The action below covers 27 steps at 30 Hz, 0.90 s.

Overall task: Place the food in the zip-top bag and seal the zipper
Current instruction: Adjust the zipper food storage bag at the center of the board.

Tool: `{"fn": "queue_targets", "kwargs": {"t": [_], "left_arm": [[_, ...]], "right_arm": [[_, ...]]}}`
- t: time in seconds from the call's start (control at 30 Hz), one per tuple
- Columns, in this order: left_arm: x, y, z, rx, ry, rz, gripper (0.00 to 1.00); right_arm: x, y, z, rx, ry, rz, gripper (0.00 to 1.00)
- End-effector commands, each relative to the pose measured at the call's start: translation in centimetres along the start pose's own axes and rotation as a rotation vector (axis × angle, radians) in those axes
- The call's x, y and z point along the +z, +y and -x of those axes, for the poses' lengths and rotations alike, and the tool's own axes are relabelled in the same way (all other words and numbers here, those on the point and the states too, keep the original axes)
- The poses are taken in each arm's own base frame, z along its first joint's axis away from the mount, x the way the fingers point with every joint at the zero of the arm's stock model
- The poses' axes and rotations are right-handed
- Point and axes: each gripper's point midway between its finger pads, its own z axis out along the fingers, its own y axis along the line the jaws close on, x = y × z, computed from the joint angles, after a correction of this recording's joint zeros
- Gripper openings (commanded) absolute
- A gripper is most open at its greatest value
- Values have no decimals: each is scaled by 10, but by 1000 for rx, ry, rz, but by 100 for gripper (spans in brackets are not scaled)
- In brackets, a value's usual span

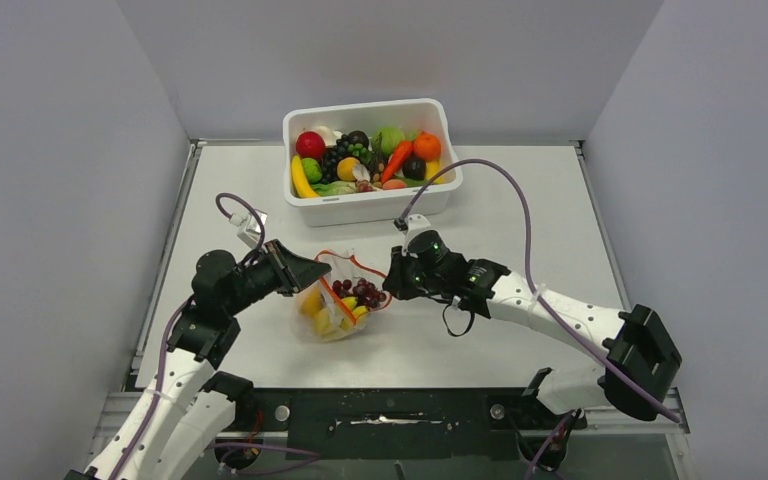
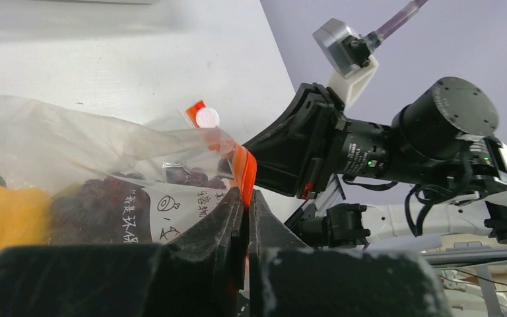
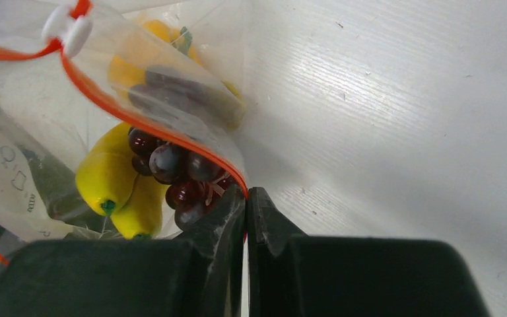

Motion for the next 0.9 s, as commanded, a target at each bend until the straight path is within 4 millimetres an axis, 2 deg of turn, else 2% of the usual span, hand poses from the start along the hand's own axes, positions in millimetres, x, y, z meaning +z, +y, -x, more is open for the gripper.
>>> {"fn": "queue_targets", "kwargs": {"t": [0.0, 0.07, 0.13, 0.23, 0.37, 0.43, 0.57, 0.73, 0.87], "left_arm": [[1, -19, 11, 38, -42, -90, 0], [3, -22, 7, 22, -26, -124, 0], [4, -24, 8, 14, -25, -130, 0], [3, -25, 11, 17, -42, -128, 0], [1, -28, 11, 24, -51, -137, 0], [0, -29, 11, 27, -53, -138, 0], [2, -23, 8, 21, -49, -123, 1], [5, -6, 1, 49, -17, -57, 13], [4, -4, 8, 100, -25, -18, 23]], "right_arm": [[-36, 34, 67, -23, -190, 35, 0], [-57, 60, 91, -21, -284, 124, 0], [-73, 77, 108, -38, -363, 187, 0], [-71, 68, 115, -60, -373, 134, 0], [-91, 90, 133, -65, -427, 219, 0], [-92, 91, 135, -65, -429, 221, 0], [-76, 75, 126, -84, -375, 142, 0], [-69, 74, 117, -89, -336, 147, 0], [-68, 74, 116, -91, -333, 148, 0]]}}
